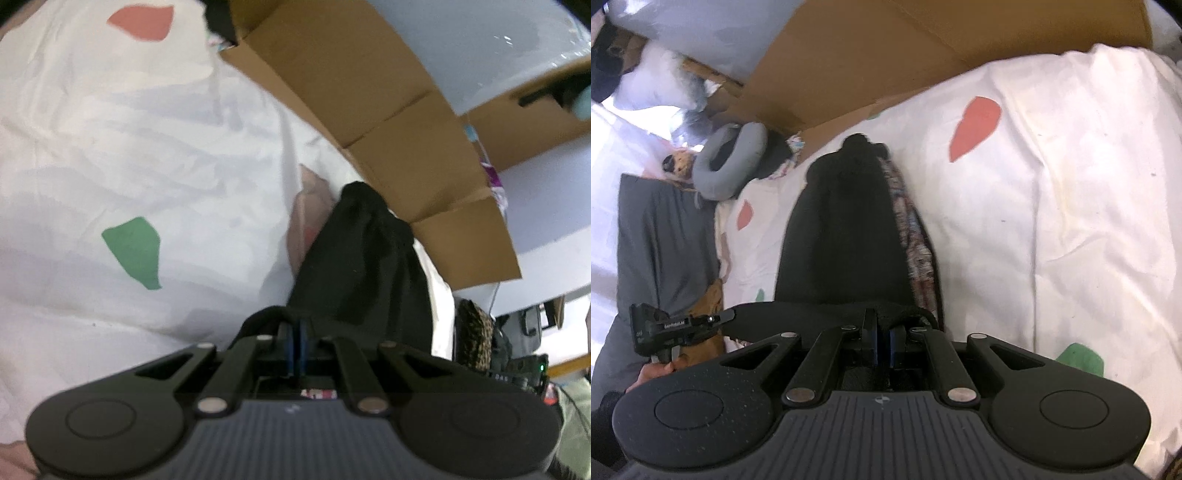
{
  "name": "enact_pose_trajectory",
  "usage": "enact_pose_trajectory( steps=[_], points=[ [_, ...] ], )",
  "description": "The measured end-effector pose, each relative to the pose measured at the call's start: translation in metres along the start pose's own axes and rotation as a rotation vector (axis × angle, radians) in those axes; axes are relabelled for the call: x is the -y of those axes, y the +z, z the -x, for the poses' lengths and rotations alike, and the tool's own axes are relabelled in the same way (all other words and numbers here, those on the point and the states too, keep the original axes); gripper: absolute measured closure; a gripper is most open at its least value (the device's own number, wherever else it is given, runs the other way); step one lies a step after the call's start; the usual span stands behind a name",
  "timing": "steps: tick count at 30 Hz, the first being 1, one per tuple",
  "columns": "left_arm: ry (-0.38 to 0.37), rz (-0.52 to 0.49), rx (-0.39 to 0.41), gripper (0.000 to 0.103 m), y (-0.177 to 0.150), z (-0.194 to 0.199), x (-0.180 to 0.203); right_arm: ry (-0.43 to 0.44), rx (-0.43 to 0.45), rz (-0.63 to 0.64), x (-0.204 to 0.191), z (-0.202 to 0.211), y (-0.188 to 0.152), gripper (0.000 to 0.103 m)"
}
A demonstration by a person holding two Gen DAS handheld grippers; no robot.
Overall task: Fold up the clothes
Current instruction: 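Lay the folded shorts on the bed and open both grippers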
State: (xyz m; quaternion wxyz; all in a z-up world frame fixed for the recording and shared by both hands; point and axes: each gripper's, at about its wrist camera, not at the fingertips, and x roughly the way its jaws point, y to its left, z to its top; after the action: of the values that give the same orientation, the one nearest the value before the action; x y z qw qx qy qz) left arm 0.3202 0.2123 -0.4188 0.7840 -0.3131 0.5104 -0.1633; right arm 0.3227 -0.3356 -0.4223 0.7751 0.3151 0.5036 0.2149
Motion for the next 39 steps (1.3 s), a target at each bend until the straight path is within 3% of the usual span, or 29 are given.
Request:
enact_pose_trajectory(
  steps=[3,4,5,6,7,12,14,18,23,32,39],
  points=[
    [0.021,0.016,-0.001,0.085,0.003,0.0,-0.001,-0.005,0.003,-0.036,0.008,-0.001,0.003,0.09],
    [0.022,0.005,0.002,0.074,0.003,0.003,0.001,-0.007,0.009,-0.037,0.008,0.001,0.003,0.086],
    [0.024,-0.007,0.004,0.06,0.002,0.006,0.003,-0.011,0.02,-0.034,0.008,0.005,0.003,0.068],
    [0.033,-0.022,0.006,0.054,0.002,0.01,0.005,-0.017,0.033,-0.029,0.007,0.009,0.003,0.051],
    [0.046,-0.037,0.007,0.048,0.0,0.013,0.007,-0.024,0.046,-0.022,0.006,0.013,0.003,0.047],
    [0.113,-0.127,-0.021,0.041,-0.015,0.021,0.017,-0.078,0.073,0.038,-0.004,0.03,-0.004,0.043],
    [0.145,-0.17,-0.042,0.032,-0.023,0.019,0.022,-0.099,0.077,0.067,-0.009,0.035,-0.008,0.038],
    [0.189,-0.243,-0.091,0.031,-0.037,0.008,0.026,-0.135,0.068,0.144,-0.023,0.038,-0.022,0.027],
    [0.233,-0.309,-0.11,0.031,-0.045,-0.005,0.027,-0.18,0.02,0.233,-0.035,0.027,-0.042,0.022],
    [0.29,-0.377,-0.124,0.031,-0.053,-0.02,0.023,-0.278,-0.047,0.318,-0.038,0.003,-0.061,0.022],
    [0.302,-0.439,-0.093,0.03,-0.047,-0.032,0.028,-0.381,-0.056,0.36,-0.036,-0.018,-0.065,0.022]
  ],
)
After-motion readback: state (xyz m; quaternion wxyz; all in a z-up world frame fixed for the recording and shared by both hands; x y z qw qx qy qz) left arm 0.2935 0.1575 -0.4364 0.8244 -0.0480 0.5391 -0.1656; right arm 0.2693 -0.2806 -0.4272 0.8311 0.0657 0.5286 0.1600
